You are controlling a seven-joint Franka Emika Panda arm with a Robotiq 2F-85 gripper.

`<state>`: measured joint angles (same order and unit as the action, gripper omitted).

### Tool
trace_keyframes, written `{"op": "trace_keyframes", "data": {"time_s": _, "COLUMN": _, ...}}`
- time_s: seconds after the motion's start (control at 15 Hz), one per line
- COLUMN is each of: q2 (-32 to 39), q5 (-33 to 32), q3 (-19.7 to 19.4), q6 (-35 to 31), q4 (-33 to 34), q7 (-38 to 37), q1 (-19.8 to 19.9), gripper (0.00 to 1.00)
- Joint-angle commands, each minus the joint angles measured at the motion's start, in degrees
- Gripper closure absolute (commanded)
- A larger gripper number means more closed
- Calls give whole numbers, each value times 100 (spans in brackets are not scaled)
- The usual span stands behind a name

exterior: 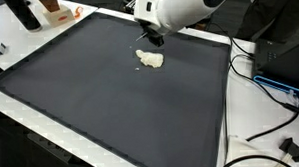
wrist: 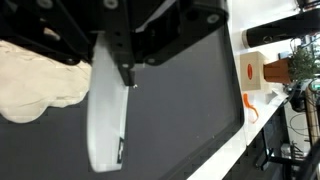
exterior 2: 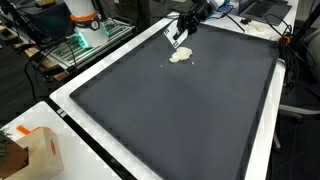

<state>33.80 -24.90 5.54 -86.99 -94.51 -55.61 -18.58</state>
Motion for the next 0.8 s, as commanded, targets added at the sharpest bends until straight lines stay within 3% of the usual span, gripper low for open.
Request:
{"op": "trace_keyframes", "data": {"time_s": 0.0, "q2": -277, "q5": 48, "q3": 6, "q6": -303, "q4": -265, "q7": 570, "q1": 25, "gripper": 99}}
{"op": "trace_keyframes", "data": {"time_s": 0.73, "q2": -1311, "q5": 685, "q3": 74, "q6": -1571, "q4": -1231, "q7": 1984, "q1": 280, "gripper": 99}}
